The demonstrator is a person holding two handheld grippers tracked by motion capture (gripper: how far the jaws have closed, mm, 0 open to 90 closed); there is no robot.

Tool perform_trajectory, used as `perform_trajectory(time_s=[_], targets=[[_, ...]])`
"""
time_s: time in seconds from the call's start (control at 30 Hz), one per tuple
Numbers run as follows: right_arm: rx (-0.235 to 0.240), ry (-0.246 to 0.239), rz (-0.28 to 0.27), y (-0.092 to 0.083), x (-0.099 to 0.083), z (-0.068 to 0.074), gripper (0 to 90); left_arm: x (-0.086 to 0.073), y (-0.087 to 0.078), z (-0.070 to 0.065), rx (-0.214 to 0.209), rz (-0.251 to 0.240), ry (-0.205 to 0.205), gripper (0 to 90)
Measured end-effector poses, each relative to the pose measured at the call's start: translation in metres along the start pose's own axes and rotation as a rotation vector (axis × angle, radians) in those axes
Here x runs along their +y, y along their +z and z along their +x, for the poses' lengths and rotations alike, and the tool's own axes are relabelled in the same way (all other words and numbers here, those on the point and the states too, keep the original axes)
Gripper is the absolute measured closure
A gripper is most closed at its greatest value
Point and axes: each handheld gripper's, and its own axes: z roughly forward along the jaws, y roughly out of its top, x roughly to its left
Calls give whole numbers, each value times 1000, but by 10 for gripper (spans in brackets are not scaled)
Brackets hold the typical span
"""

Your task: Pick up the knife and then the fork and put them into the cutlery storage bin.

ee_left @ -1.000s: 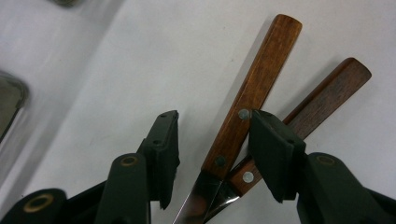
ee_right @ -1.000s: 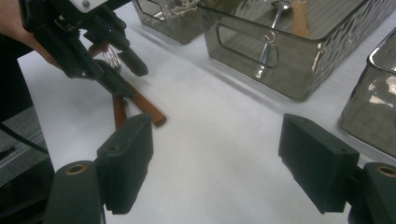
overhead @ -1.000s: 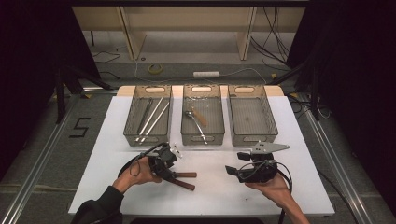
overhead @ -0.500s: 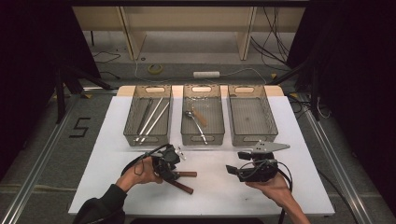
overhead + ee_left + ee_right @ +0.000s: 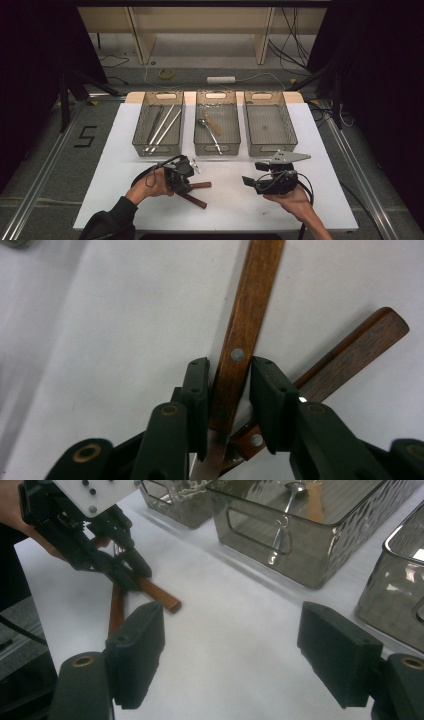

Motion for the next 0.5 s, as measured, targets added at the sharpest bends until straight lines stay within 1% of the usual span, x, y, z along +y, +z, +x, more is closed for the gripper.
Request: perform_trajectory(time_s=[0.07, 0.17, 0.27, 0.47, 0.5], targets=[[1, 2, 0, 0, 0, 0, 280, 0, 0, 0, -1, 0, 10, 699], [1, 0, 1, 0, 0, 0, 281, -1, 0, 0, 0, -10, 14, 710], [3, 0, 1, 0, 0, 0, 282, -1, -1, 0, -3, -4, 25, 752], [7, -1, 1, 0, 0, 1, 284, -2, -1, -1, 2, -4, 40, 756], [8, -2, 0, 0, 0, 1, 284, -2, -1, -1, 2, -9, 32, 757]])
